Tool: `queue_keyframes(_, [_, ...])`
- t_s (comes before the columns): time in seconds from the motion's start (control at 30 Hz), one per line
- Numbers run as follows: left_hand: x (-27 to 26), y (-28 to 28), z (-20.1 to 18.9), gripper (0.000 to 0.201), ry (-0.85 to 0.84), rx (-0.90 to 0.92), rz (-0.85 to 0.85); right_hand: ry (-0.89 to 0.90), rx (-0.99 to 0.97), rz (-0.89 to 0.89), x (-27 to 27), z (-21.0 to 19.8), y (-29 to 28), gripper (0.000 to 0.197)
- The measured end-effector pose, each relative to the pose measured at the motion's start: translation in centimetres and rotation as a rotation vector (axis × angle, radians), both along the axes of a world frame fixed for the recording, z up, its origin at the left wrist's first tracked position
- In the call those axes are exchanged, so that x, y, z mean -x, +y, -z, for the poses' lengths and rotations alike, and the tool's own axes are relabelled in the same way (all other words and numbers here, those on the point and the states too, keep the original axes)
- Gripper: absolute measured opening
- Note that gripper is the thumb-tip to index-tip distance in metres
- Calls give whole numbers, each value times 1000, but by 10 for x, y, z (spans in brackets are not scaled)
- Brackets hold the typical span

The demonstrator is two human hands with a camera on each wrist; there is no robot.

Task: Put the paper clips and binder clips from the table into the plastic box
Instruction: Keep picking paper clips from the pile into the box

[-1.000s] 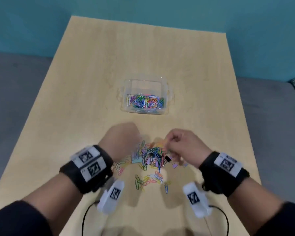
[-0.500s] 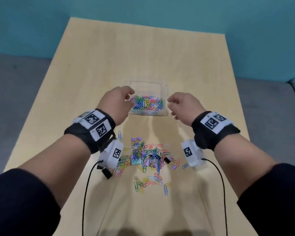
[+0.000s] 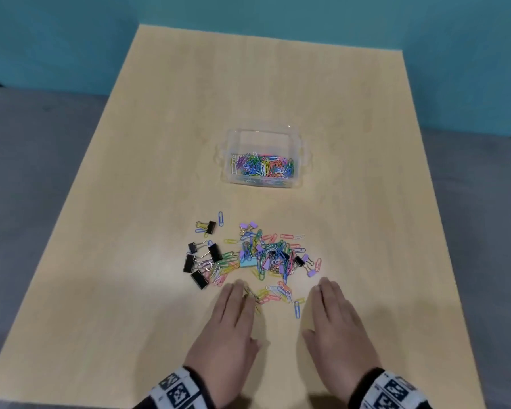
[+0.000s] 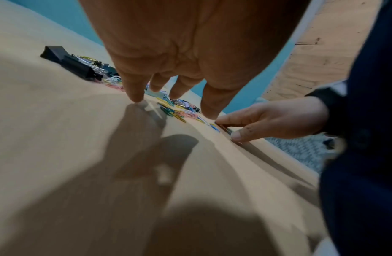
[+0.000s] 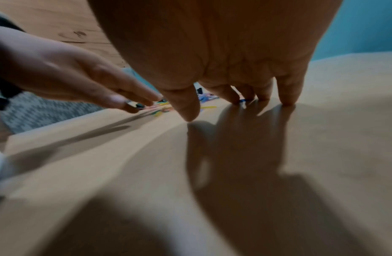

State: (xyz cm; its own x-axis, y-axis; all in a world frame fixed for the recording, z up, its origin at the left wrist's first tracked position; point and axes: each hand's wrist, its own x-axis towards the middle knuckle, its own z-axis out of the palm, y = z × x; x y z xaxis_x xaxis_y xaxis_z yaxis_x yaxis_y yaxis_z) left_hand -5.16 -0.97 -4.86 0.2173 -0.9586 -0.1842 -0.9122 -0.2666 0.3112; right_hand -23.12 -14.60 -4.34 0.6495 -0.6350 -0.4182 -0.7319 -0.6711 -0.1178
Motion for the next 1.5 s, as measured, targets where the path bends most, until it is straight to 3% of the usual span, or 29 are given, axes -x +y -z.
queue_keyframes(0.13, [-10, -21, -1, 70, -52, -26, -116, -23, -42, -59, -24, -5, 27, 76])
queue_keyframes(0.23, [-20, -33, 4, 73, -66, -51, -137, -140, -54, -122, -36, -13, 35, 69])
queue_keyframes(0.37, [-33, -40, 7, 71, -84, -92, -155, -159, -60, -13, -46, -24, 30, 64])
queue_keyframes(0.5, [-38, -41, 7, 61, -102, -83, -102, -121, -75, 23, -59, -20, 27, 65])
queue_keyframes(0.63, [-35, -30, 3, 43, -66, 32, -71, -215, -144, -30, -62, -15, 25, 57])
queue_keyframes(0.73, [-35, -23, -4, 63, 17, 45, -223, -219, -187, 108, -50, -14, 19, 54])
queue_keyframes(0.8, [-33, -23, -3, 69, 32, 11, -227, -215, -200, 131, -49, -11, 20, 59])
queue_keyframes(0.9, [-29, -32, -1, 59, 54, -15, -212, -241, -203, 71, -66, -5, 23, 58])
queue_keyframes(1.1, [-24, -48, 5, 22, 86, -43, -213, -262, -167, 31, -89, -1, 16, 20])
queue_keyframes(1.33, [-30, -54, 4, 17, 71, -90, -129, -223, -171, -92, -89, -1, -2, 29])
queue_keyframes(1.5, [-40, -51, 4, 30, 119, -139, -122, -207, -163, -54, -84, -2, -11, 20])
